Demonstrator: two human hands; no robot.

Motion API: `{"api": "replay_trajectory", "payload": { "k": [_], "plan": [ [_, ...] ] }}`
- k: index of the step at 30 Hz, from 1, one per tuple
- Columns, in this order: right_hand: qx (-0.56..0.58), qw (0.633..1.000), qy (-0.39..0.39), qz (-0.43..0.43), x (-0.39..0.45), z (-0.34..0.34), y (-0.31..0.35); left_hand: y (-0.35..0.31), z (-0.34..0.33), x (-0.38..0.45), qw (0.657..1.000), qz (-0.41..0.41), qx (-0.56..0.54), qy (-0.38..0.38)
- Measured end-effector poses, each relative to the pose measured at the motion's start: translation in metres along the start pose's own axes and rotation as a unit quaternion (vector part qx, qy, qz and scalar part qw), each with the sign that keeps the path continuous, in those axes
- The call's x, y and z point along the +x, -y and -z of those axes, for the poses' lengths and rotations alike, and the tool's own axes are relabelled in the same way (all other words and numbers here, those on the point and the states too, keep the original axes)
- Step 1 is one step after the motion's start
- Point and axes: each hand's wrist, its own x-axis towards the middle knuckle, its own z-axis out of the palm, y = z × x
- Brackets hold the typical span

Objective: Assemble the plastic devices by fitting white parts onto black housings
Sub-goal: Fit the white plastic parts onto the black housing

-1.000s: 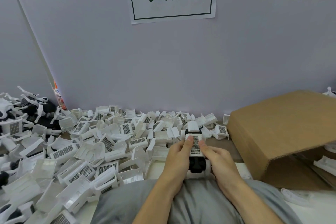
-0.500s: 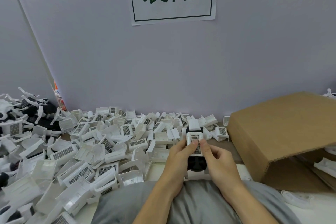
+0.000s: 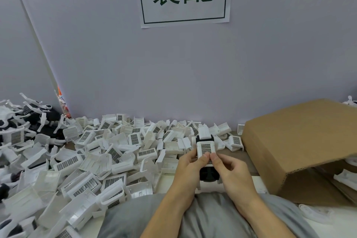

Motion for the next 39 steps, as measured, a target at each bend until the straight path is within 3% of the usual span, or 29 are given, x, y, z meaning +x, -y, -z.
{"api": "replay_trajectory", "payload": {
  "k": [6, 12, 16, 20, 23, 25, 27, 29, 32, 34, 39],
  "plan": [
    [-0.136, 0.984, -0.098, 0.056, 0.001, -0.004, -0.007, -0.002, 0.000, 0.002, 0.996, 0.029, -0.087, -0.014],
    [-0.272, 0.959, -0.041, 0.067, -0.002, -0.007, -0.010, -0.013, 0.001, -0.003, 0.957, 0.097, -0.268, 0.045],
    [-0.278, 0.954, -0.083, 0.079, -0.001, -0.003, -0.011, -0.011, 0.002, -0.001, 0.965, 0.089, -0.232, 0.087],
    [-0.207, 0.966, -0.137, 0.071, 0.001, 0.000, -0.005, -0.007, 0.000, 0.003, 0.975, 0.063, -0.215, 0.011],
    [-0.122, 0.975, -0.177, 0.053, 0.004, 0.008, 0.002, -0.004, 0.002, 0.005, 0.992, -0.008, -0.074, -0.100],
    [-0.085, 0.978, -0.186, 0.047, 0.007, 0.020, 0.007, -0.002, 0.006, 0.007, 0.979, -0.079, 0.033, -0.187],
    [-0.054, 0.980, -0.187, 0.040, 0.011, 0.031, 0.009, -0.003, 0.008, 0.007, 0.965, -0.117, 0.074, -0.225],
    [-0.026, 0.985, -0.172, 0.022, 0.014, 0.038, 0.007, -0.004, 0.008, 0.005, 0.976, -0.099, 0.035, -0.191],
    [0.031, 0.991, -0.125, -0.047, 0.017, 0.042, 0.000, -0.006, 0.005, 0.001, 0.996, -0.054, -0.048, -0.045],
    [0.054, 0.989, -0.106, -0.084, 0.017, 0.042, -0.002, -0.010, 0.002, -0.003, 0.997, -0.054, -0.062, 0.015],
    [0.075, 0.986, -0.103, -0.111, 0.019, 0.043, -0.004, -0.009, 0.002, -0.005, 0.996, -0.069, -0.060, 0.015]
  ]
}}
